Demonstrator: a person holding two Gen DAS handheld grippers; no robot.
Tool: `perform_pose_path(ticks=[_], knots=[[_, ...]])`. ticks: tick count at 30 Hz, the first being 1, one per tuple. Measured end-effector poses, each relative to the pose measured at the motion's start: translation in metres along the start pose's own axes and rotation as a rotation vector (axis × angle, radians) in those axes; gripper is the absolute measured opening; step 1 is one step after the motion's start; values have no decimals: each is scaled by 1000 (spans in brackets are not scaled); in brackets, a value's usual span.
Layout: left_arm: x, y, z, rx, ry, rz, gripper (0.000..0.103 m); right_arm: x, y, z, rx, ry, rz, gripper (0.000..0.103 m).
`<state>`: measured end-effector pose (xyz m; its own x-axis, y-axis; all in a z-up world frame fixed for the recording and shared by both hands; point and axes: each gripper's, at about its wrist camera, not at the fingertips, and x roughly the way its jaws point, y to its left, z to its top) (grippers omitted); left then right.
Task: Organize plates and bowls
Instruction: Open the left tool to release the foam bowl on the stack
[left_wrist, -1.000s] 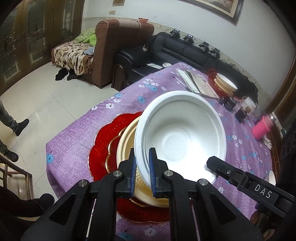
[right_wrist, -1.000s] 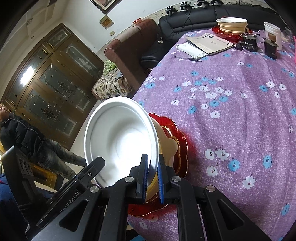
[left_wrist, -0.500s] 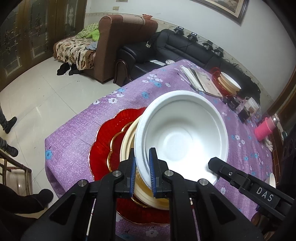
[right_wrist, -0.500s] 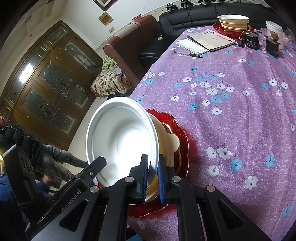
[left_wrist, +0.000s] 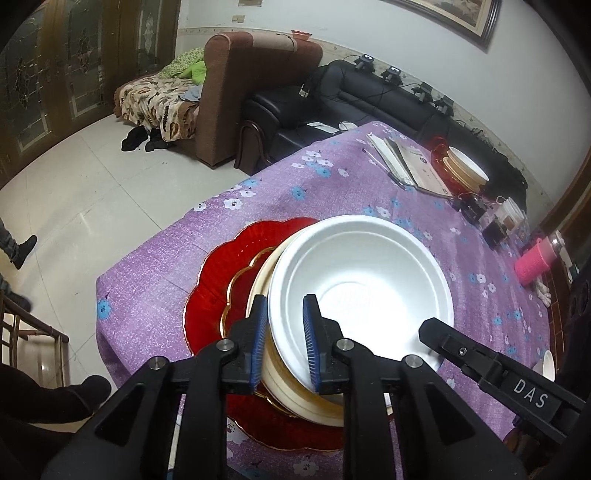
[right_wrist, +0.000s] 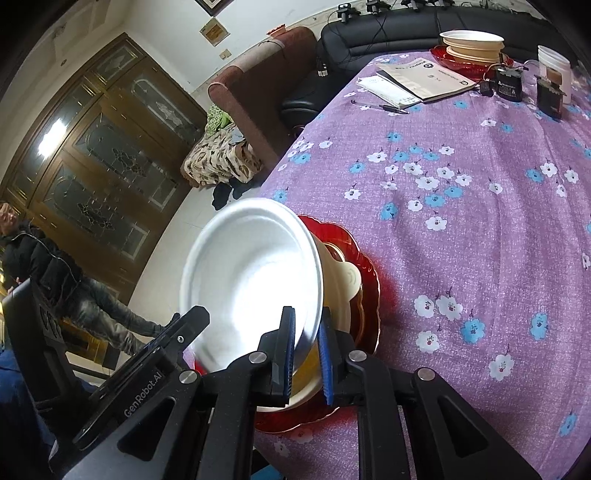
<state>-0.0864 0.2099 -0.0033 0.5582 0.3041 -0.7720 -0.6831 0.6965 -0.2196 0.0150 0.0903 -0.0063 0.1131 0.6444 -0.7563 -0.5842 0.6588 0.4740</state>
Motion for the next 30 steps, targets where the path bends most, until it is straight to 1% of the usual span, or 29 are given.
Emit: perform_pose_path(ticks=[1,2,3,4,5,6,7,8,12,16,19,24,27,30], knots=[[-1,-1,0,1,0,-4,23,-1,-1,0,8,-2,4,15],[-1,-2,0,4,1,-12,28,-1,-2,0,13,-2,14,20],[-4,-3,0,9,-7,-8,45,-2,-2,0,19,-2,29,23],[-6,-3,0,6,-18,3,63,-3,-2,0,24,-2,42,32],[-8,-2,0,-3,-32,9,68,-4,-2,0,26,-7,41,43],[-11,-1,0,-15,-43,8,71,-7,-2,0,28,-16,42,49],[-14,0,1,-26,-50,8,72,-10,-1,-1,29,-29,50,60],[-16,1,2,-27,-54,10,72,-13,-1,0,31,-40,58,65],[-21,-1,3,-21,-71,18,72,-24,-2,1,45,-68,93,66],[-24,-11,3,-5,-78,16,72,-36,-8,1,64,-96,111,73],[-28,-23,1,20,-90,5,72,-47,-18,-2,85,-116,117,75],[-31,-54,-4,89,-90,-37,72,-70,-48,-9,149,-165,104,77],[-31,-74,-9,134,-80,-66,72,-84,-73,-16,202,-194,79,78],[-29,-101,-16,189,-62,-112,72,-96,-96,-22,245,-212,44,80]])
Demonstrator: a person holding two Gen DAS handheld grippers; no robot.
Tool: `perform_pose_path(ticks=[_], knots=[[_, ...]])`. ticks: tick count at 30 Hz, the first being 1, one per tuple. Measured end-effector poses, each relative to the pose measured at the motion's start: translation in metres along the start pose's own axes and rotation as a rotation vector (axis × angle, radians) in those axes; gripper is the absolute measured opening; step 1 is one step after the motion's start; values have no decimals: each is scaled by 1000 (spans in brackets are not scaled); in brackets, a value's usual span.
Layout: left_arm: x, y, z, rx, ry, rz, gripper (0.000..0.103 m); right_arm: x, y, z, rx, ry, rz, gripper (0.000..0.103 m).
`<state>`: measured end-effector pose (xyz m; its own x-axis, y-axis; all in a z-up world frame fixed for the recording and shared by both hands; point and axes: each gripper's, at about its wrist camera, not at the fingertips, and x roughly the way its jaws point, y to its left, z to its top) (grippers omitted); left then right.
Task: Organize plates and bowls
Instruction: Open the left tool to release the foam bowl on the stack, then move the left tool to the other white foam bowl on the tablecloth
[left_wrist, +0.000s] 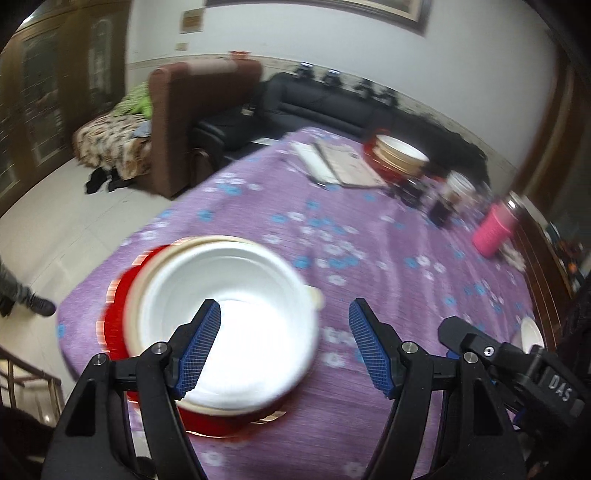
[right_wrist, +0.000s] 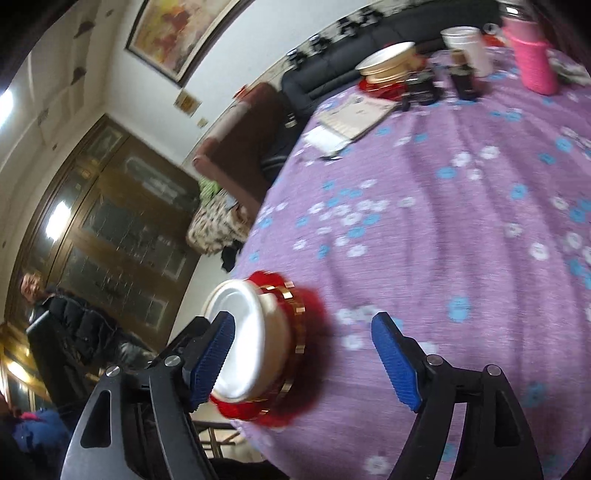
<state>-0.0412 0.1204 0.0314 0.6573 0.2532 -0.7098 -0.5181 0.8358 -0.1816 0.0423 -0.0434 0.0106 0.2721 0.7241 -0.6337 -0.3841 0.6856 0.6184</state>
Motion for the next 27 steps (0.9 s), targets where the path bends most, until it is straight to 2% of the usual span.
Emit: perform_pose_path(ticks=[2,5,10,14,22,27], knots=[[4,-16,-3,31,15,-30,72,-11,-17,0,26,-22,-30,82],[16,-51,-11,95,74,-117,72,-32,-43,-4,65,-61,-84,85],[32,-103,-27,208,149,-194,72,-68,-87,-13,122,-110,-168,86],[39,-141,-38,272,206,-255,72,-108,-121,-21,185,-167,-200,86],[45,-211,-55,376,260,-344,71,-185,-179,-28,306,-292,-248,86],[52,-257,-66,435,276,-407,71,-214,-211,-30,376,-351,-296,86]])
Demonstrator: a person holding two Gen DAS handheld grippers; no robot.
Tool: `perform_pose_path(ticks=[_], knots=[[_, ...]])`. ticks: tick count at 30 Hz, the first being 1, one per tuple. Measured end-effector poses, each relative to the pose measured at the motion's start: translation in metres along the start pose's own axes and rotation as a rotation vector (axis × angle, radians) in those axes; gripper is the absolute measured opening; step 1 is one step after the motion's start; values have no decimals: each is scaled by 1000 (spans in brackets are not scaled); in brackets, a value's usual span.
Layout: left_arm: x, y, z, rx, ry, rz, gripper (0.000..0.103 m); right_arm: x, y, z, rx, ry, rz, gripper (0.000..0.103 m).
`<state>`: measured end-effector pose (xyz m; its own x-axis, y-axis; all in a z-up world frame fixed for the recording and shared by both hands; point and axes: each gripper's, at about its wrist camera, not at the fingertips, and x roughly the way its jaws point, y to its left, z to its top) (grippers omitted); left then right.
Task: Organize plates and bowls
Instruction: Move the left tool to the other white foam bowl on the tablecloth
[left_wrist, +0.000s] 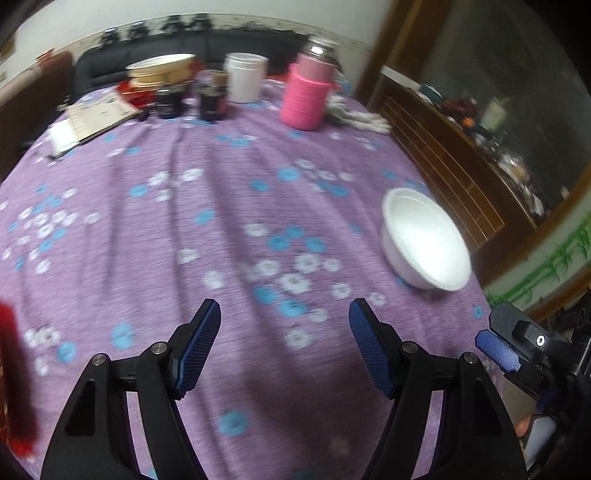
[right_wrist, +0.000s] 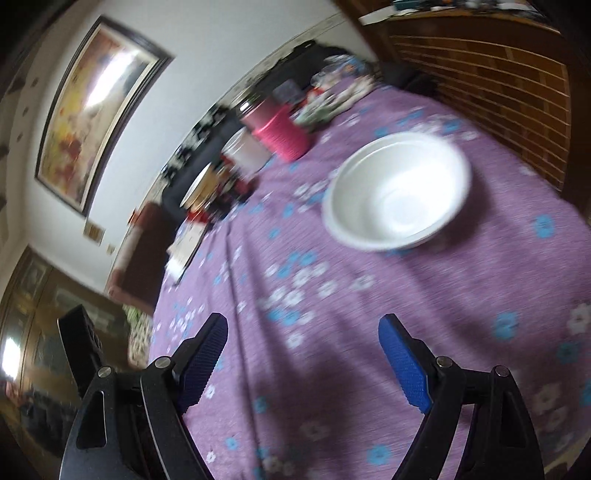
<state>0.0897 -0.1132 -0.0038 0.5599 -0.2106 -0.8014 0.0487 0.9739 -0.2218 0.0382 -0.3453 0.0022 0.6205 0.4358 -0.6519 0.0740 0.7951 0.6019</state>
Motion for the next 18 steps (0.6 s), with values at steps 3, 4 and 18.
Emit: perform_pose_path(ticks=[3,4,18], knots=[[14,-23,6,38,9,-25,71,-3,-20,11,40,-19,-35,86],[18,-27,8,44,11,-34,71,-4,-28,16,56,-26,-48,86],[72,-82,48,58,21,-66,71,18,-85,76,229,-53,-36,74]])
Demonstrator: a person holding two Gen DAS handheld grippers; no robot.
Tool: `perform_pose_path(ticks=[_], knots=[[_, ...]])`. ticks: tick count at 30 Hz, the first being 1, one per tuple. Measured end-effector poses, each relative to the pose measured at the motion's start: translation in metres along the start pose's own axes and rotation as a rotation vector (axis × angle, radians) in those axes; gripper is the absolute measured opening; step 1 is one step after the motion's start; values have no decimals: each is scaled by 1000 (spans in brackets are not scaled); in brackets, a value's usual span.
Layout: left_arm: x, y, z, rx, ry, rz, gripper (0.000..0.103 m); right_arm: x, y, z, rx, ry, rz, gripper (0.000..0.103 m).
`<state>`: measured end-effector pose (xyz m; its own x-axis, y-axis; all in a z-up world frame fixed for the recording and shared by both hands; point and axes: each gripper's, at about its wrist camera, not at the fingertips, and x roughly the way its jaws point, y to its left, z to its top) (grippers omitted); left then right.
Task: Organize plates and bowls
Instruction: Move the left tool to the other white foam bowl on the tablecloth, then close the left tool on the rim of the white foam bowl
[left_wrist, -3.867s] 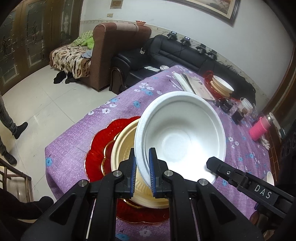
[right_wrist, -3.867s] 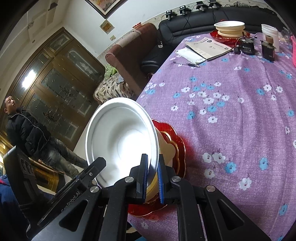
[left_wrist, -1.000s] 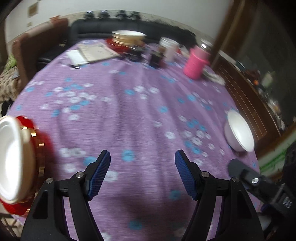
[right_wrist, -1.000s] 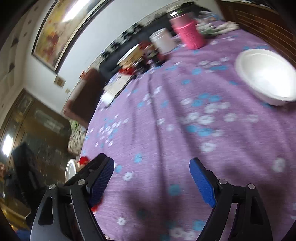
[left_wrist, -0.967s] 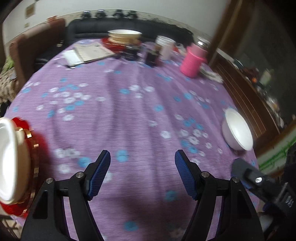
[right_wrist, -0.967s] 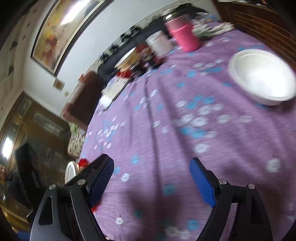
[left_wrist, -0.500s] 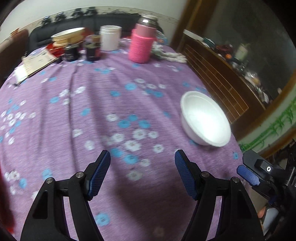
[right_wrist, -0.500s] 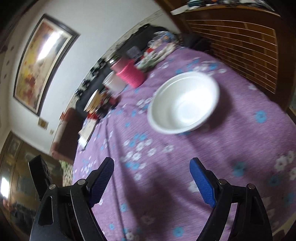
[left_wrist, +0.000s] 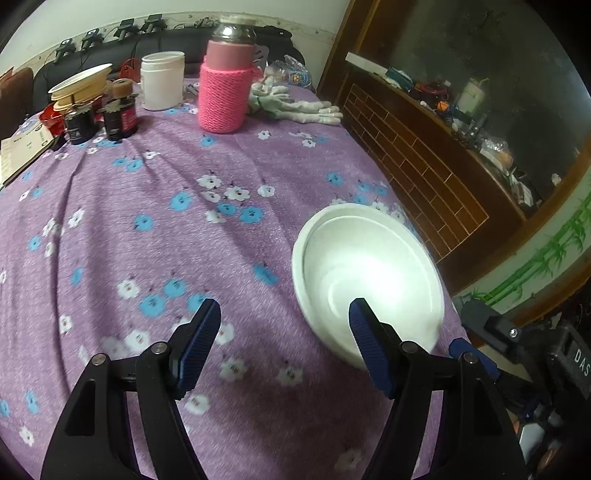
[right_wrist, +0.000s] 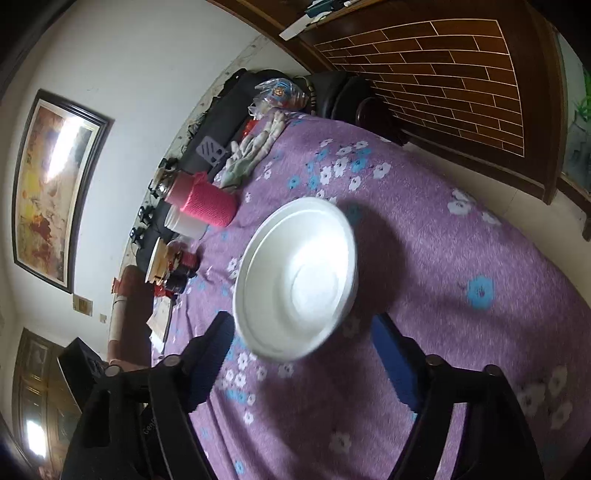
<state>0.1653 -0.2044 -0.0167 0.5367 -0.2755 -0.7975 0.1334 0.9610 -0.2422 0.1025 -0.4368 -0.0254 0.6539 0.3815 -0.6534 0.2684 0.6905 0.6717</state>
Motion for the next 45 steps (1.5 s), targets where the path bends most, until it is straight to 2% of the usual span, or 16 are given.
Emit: perform_pose_path(ticks=[3,9,11,13,14,16,18,32,45], knots=[[9,-4,3,0,6,8,71,11,-6,8,29,9,-15,69],[31,-10,4,9,21,55,71,27,-11,14,32,21,-69,46],[37,-10,4,5,27,68,68,32,-13,15,28,30,-84,37],[42,-10,2,22,33,106,41,36,-13,14,19,33,-102,28],[44,-11,1,28,42,113,35,36,-13,14,12,36,-109,17],[45,-12,-2,45,50,106,23,38,-13,12,1,41,-120,10],[43,-16,-5,65,49,112,14,37,-9,10,-19,40,-121,8],[9,-4,-20,68,1,127,13,24,13,-18,-100,29,-118,6],[-26,29,-41,29,-33,147,13,14,43,-56,-183,34,-108,6]])
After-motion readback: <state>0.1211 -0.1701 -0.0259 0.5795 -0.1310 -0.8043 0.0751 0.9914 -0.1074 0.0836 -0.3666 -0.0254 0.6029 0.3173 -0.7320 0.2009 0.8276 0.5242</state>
